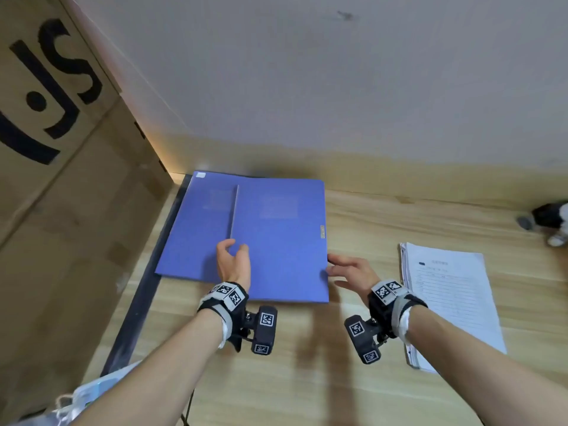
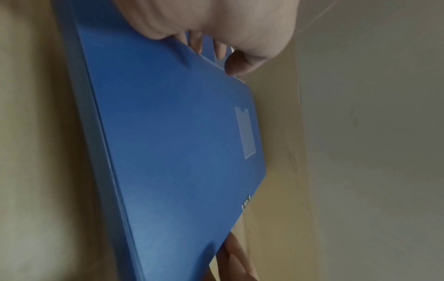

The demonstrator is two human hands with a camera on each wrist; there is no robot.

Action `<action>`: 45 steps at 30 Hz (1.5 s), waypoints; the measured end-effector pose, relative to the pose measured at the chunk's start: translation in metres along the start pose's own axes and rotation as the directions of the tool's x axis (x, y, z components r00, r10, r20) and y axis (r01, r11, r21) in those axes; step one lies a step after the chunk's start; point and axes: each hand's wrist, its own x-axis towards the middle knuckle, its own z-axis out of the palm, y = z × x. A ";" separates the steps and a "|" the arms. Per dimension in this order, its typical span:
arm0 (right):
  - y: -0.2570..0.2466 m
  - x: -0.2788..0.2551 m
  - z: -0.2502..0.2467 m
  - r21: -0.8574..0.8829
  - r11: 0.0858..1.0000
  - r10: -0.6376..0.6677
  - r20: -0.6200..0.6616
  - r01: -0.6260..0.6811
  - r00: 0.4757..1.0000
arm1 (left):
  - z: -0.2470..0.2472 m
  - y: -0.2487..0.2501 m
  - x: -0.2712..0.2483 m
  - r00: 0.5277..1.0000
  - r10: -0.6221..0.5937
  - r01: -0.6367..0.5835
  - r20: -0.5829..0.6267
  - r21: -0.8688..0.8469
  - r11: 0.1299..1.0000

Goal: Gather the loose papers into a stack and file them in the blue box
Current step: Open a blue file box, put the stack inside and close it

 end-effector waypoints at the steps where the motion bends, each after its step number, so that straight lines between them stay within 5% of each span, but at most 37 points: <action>1: 0.005 -0.004 -0.012 0.012 1.000 0.003 -0.022 -0.003 1.000 | 0.010 -0.002 -0.009 1.000 0.004 -0.004 0.016 -0.003 1.000; 13: 0.087 -0.043 -0.120 0.061 0.997 0.055 -0.196 -0.043 0.979 | 0.084 -0.046 -0.110 0.979 0.012 -0.026 0.204 0.067 0.997; 19: 0.111 -0.051 -0.119 0.056 0.998 0.051 -0.159 -0.042 0.986 | 0.084 -0.080 -0.124 0.961 -0.003 -0.089 0.276 0.319 0.944; 23: 0.119 -0.041 -0.123 0.030 0.998 0.054 -0.163 -0.049 0.985 | 0.079 -0.083 -0.122 0.924 -0.042 -0.222 0.380 0.622 0.751; 26: 0.119 -0.037 -0.128 0.069 0.992 0.116 -0.157 -0.107 0.981 | 0.083 -0.076 -0.122 0.873 -0.041 -0.410 0.486 0.777 0.478; 28: 0.118 -0.039 -0.133 0.102 0.989 0.120 -0.122 -0.108 0.985 | 0.092 -0.068 -0.129 0.810 -0.048 -0.553 0.585 0.787 0.273; 31: 0.120 -0.042 -0.141 0.158 0.982 0.114 -0.060 -0.103 0.992 | 0.115 -0.061 -0.149 0.736 -0.178 -0.635 0.653 0.757 0.153; 36: 0.125 -0.046 -0.152 0.214 0.974 0.088 -0.039 -0.078 0.995 | 0.150 -0.049 -0.174 0.749 -0.224 -0.653 0.624 0.751 -0.093; 41: 0.132 -0.043 -0.163 0.190 0.981 0.068 -0.099 -0.048 0.993 | 0.179 -0.053 -0.169 0.740 -0.217 -0.664 0.637 0.742 -0.087; 45: 0.134 -0.045 -0.176 0.178 0.984 0.059 -0.192 -0.024 0.980 | 0.205 -0.050 -0.174 0.785 -0.246 -0.607 0.568 0.784 -0.129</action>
